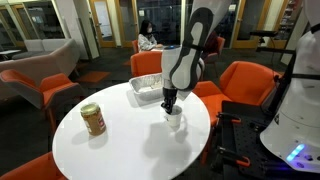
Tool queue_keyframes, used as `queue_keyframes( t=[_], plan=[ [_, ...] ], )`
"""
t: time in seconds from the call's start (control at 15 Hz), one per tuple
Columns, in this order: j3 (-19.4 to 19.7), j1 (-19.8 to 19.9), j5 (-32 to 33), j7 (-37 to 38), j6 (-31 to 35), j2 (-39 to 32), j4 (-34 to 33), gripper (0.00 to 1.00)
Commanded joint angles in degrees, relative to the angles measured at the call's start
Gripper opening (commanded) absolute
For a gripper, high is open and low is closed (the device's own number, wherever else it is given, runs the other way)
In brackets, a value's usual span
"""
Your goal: Put the marker on the table
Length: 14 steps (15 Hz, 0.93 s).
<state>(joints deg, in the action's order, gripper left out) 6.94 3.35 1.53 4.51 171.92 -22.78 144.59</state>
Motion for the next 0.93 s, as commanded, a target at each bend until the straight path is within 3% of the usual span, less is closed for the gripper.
queue_keyframes(
  t=[0.0,0.67,0.8,0.87],
  plan=[
    [-2.4,1.3,-1.7,-1.6,3.5,5.6,5.5,0.03],
    [-5.1,0.5,-3.8,-1.1,3.1,19.6,15.0,0.03],
    [-3.6,-0.1,-1.7,0.1,2.6,22.1,16.3,0.03],
    [-1.6,0.0,3.2,3.2,2.3,21.3,14.3,0.03]
  ],
)
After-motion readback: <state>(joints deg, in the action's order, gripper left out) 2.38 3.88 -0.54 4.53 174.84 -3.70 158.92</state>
